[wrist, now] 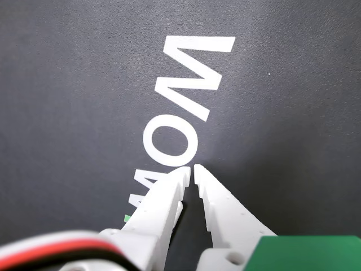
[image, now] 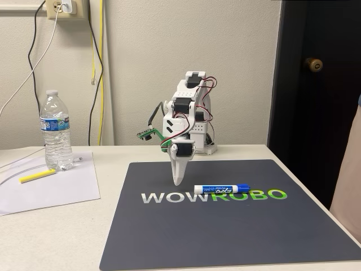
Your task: Pick up the blue marker.
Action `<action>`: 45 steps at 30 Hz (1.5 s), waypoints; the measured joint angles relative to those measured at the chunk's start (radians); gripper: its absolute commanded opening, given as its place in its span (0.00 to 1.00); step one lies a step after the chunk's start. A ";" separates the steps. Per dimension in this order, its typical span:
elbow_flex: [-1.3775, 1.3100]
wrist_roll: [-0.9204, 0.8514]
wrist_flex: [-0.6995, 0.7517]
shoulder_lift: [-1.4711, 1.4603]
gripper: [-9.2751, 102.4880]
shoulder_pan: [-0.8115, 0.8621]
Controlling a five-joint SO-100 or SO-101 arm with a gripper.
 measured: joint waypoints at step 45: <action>-0.364 0.250 0.387 -0.018 0.08 -0.158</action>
